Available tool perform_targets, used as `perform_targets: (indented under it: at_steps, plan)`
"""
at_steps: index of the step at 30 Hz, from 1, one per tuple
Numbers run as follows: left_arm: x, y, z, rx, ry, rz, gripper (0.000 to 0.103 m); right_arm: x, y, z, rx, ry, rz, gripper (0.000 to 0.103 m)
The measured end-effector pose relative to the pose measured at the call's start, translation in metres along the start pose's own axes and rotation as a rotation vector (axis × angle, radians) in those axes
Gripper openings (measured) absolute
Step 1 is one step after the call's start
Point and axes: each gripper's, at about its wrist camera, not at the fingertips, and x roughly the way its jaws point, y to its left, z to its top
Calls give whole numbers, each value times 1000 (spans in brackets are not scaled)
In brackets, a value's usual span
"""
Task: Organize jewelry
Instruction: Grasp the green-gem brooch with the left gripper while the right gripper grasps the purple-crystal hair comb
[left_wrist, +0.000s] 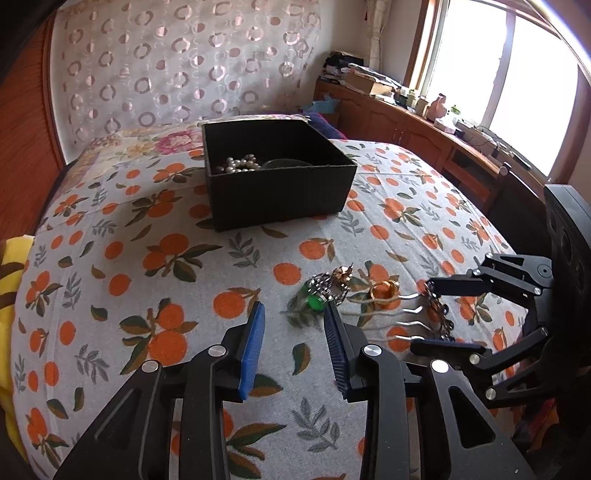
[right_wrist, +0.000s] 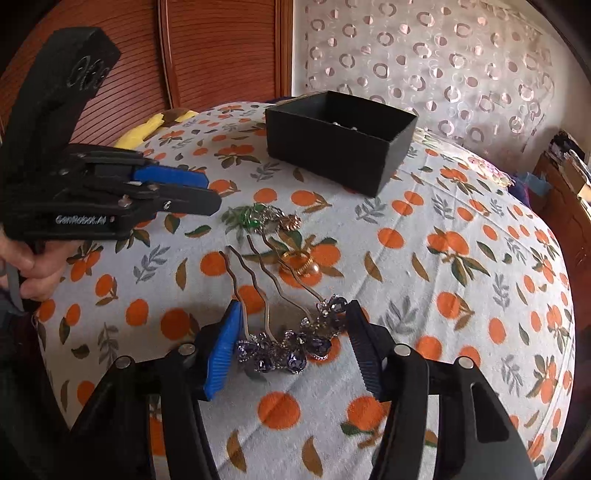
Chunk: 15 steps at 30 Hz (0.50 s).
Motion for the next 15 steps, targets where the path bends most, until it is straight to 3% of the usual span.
perform_targets:
  at_steps: [7, 15]
  plan:
    - [14, -9, 9, 13, 25, -27, 31, -11, -14, -16, 30, -11, -23, 60]
    - [31, -16, 11, 32, 56, -3, 31, -11, -17, -19, 40, -27, -40, 60]
